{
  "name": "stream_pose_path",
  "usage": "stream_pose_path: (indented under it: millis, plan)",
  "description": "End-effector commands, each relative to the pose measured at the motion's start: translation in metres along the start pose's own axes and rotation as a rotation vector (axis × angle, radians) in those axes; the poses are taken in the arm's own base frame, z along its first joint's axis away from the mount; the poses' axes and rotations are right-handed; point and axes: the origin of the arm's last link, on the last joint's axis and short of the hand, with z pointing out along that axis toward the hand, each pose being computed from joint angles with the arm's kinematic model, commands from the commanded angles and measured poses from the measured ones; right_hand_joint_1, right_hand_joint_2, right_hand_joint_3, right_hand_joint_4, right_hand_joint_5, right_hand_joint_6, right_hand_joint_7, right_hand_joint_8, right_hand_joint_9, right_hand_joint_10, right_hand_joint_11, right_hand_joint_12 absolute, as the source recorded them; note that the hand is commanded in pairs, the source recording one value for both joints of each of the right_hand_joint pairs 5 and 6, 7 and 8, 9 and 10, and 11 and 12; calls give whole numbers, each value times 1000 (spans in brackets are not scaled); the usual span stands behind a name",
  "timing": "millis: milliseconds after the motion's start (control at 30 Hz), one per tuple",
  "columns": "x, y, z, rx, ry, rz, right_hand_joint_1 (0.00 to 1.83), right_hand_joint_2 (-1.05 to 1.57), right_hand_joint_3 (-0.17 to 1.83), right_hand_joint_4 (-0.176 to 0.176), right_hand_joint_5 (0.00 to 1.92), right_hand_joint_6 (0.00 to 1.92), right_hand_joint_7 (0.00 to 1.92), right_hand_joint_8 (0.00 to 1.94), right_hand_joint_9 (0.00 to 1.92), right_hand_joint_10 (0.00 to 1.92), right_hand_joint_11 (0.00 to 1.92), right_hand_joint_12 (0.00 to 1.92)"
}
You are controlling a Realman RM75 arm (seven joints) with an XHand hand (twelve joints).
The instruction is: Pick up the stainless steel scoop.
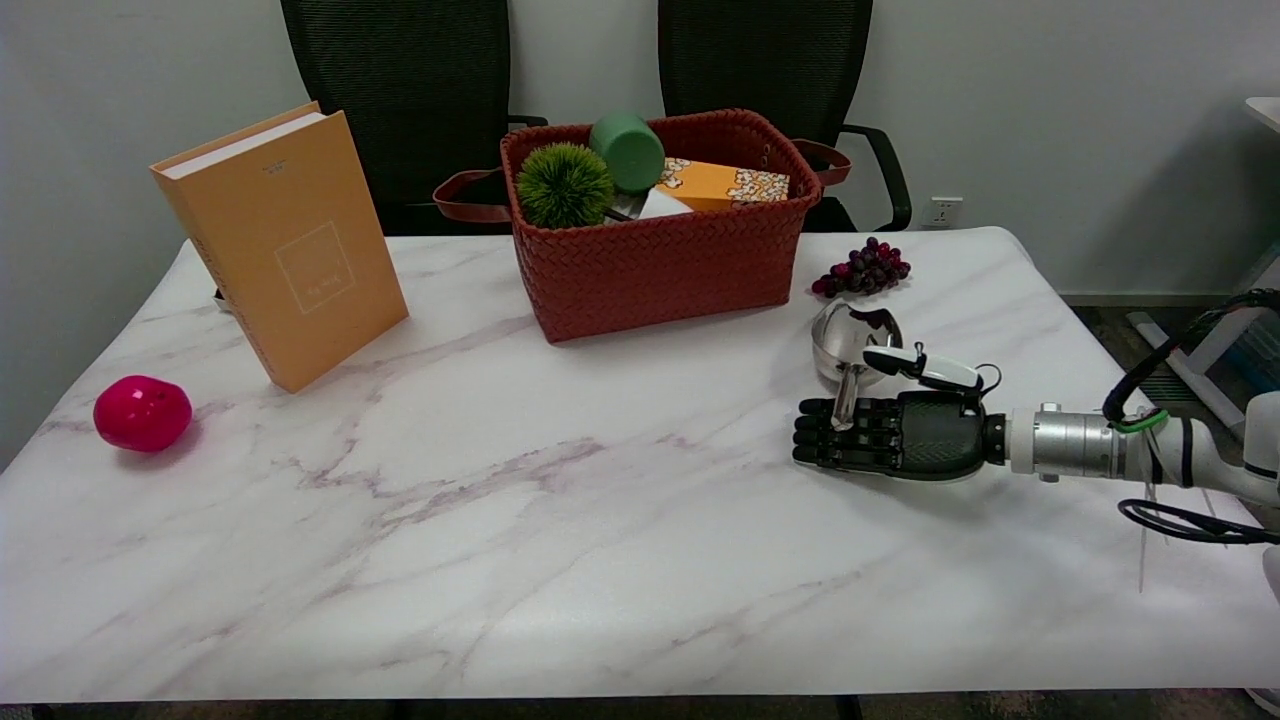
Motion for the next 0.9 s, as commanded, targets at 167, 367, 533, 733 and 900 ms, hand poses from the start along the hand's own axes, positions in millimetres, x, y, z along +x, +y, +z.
stream_pose_path:
  millis: [167,367,533,733,900]
  plan:
    - [-6,-5,23,7,-17,10,362,1384,-175,0,0,0,0,0,0,0,0,0]
    - [-6,-5,25,3,-9,8,365,1381,-175,0,0,0,0,0,0,0,0,0]
    - [-4,-5,23,12,-1,10,366,1379,-175,0,0,0,0,0,0,0,0,0]
    - [0,-4,21,27,4,20,388,1334,-175,0,0,0,0,0,0,0,0,0]
    - [2,-7,19,47,12,25,624,907,-175,0,0,0,0,0,0,0,0,0]
